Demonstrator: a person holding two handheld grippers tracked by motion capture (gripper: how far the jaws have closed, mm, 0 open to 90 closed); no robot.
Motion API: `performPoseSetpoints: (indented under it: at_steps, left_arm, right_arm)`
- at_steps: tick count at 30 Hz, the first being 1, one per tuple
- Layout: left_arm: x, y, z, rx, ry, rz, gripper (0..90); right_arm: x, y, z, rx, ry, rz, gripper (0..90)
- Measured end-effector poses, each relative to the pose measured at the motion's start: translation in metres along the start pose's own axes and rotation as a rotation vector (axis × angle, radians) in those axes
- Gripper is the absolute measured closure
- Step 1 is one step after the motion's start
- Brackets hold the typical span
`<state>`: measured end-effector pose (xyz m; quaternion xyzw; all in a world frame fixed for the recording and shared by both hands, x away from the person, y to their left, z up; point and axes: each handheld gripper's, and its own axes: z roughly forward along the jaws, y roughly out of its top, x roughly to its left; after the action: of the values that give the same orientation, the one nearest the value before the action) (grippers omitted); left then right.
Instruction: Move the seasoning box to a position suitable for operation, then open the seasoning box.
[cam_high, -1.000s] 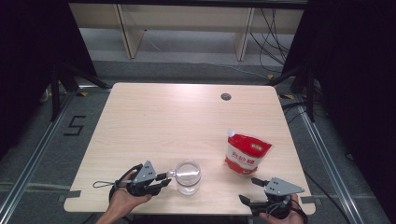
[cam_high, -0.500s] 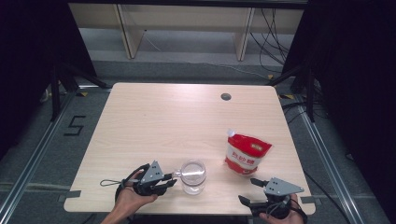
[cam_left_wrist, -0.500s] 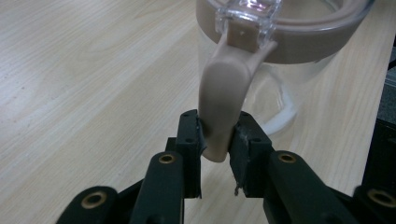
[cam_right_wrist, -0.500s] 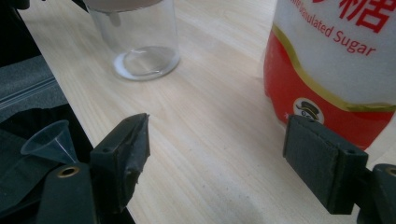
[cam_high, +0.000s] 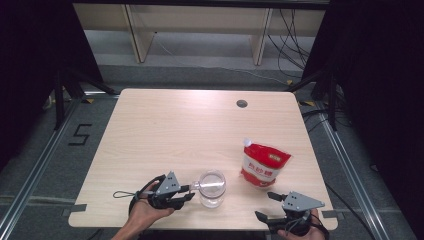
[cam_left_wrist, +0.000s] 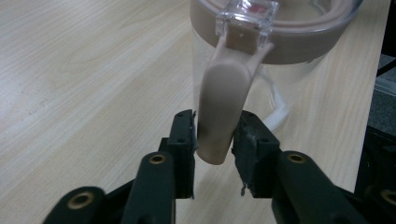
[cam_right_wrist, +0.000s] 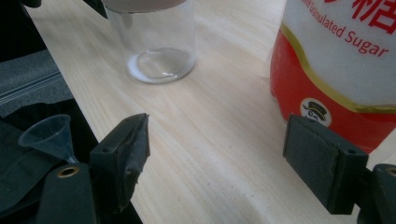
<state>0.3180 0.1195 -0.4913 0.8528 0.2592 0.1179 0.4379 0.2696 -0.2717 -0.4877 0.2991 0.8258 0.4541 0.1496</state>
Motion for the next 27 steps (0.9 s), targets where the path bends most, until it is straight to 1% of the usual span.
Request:
performPoseSetpoints:
  at_steps: [1, 2, 3, 4, 5, 6, 7, 8, 9, 11, 12, 15, 16, 17, 18, 19, 20, 21, 22, 23, 24, 25, 26, 27]
  left_arm:
    - [-0.001, 0.0, -0.001, -0.016, -0.005, -0.011, 60.9]
    - [0.0, 0.0, -0.004, -0.007, -0.011, 0.005, 58.5]
    - [-0.001, 0.0, -0.006, -0.023, -0.005, -0.008, 56.8]
    - [-0.001, 0.0, -0.012, -0.037, 0.003, -0.018, 52.1]
    - [-0.001, 0.0, -0.012, -0.037, 0.003, -0.018, 51.0]
    - [0.0, 0.0, -0.016, -0.028, 0.003, -0.01, 51.0]
    - [0.0, -0.001, -0.018, -0.045, 0.009, -0.015, 50.0]
    - [0.002, 0.0, -0.021, -0.037, 0.014, -0.006, 48.6]
    - [0.0, 0.0, -0.023, -0.048, 0.015, -0.026, 47.1]
    - [0.0, 0.001, -0.028, -0.042, 0.025, -0.024, 43.9]
    - [-0.002, 0.002, -0.03, -0.06, 0.016, -0.033, 41.8]
    - [-0.003, 0.005, -0.034, -0.068, 0.013, -0.026, 41.3]
    - [-0.005, 0.007, -0.035, -0.076, 0.012, -0.044, 40.7]
    - [-0.005, 0.009, -0.036, -0.085, 0.008, -0.044, 40.0]
    - [-0.005, 0.01, -0.037, -0.086, 0.005, -0.054, 40.3]
    - [-0.005, 0.012, -0.038, -0.089, 0.01, -0.048, 40.3]
    - [-0.006, 0.013, -0.038, -0.1, 0.001, -0.067, 41.0]
    - [-0.005, 0.014, -0.039, -0.105, -0.002, -0.06, 43.2]
    - [-0.006, 0.016, -0.039, -0.116, -0.005, -0.07, 45.0]
    - [-0.006, 0.017, -0.04, -0.134, -0.013, -0.083, 47.4]
    - [-0.006, 0.018, -0.042, -0.141, -0.028, -0.083, 51.8]
    - [-0.007, 0.019, -0.043, -0.144, -0.029, -0.076, 58.0]
    - [-0.008, 0.021, -0.044, -0.15, -0.021, -0.066, 60.7]
    - [-0.008, 0.022, -0.045, -0.157, -0.022, -0.045, 65.0]
  right_arm:
    - [0.0, 0.0, 0.0, 0.0, 0.0, 0.0, 23.6]
    - [0.0, 0.0, 0.0, 0.005, 0.004, 0.005, 23.7]
    - [0.0, 0.0, 0.001, 0.007, 0.004, 0.006, 23.7]
    - [0.002, 0.0, 0.001, 0.012, 0.004, 0.015, 23.7]
    - [0.002, 0.0, 0.001, 0.017, 0.007, 0.019, 23.7]
    - [0.002, 0.0, 0.001, 0.017, 0.007, 0.019, 23.7]
    - [0.002, 0.0, 0.002, 0.006, 0.003, 0.014, 23.6]
    - [0.0, 0.0, 0.002, 0.006, 0.002, 0.001, 23.6]
    - [0.0, 0.0, 0.002, 0.008, 0.003, 0.0, 23.6]
    - [0.0, 0.0, 0.002, 0.008, 0.001, -0.002, 23.6]
    - [0.001, 0.0, 0.002, 0.009, 0.004, 0.001, 23.6]
    - [0.0, 0.0, 0.003, 0.007, 0.005, -0.008, 23.6]
    - [0.001, 0.0, 0.003, 0.005, 0.004, -0.009, 23.6]
    - [0.001, 0.0, 0.003, 0.004, 0.003, -0.008, 23.6]
    - [0.001, 0.0, 0.003, 0.005, 0.003, -0.009, 23.6]
    - [0.001, 0.0, 0.003, 0.005, 0.003, -0.009, 23.6]
    - [0.001, 0.0, 0.003, 0.004, 0.005, -0.007, 24.6]
    - [0.0, 0.0, 0.003, 0.01, 0.004, -0.02, 27.1]
    - [0.001, 0.0, 0.004, 0.009, 0.005, -0.018, 27.9]
    - [0.002, 0.0, 0.003, 0.023, -0.008, -0.016, 27.6]
    - [0.001, 0.0, 0.004, 0.021, -0.012, -0.029, 27.6]
    - [0.002, 0.0, 0.005, 0.019, -0.002, -0.012, 27.3]
    - [0.002, 0.0, 0.006, 0.013, 0.014, -0.007, 26.6]
    - [0.004, 0.0, 0.005, 0.024, -0.001, 0.023, 25.6]
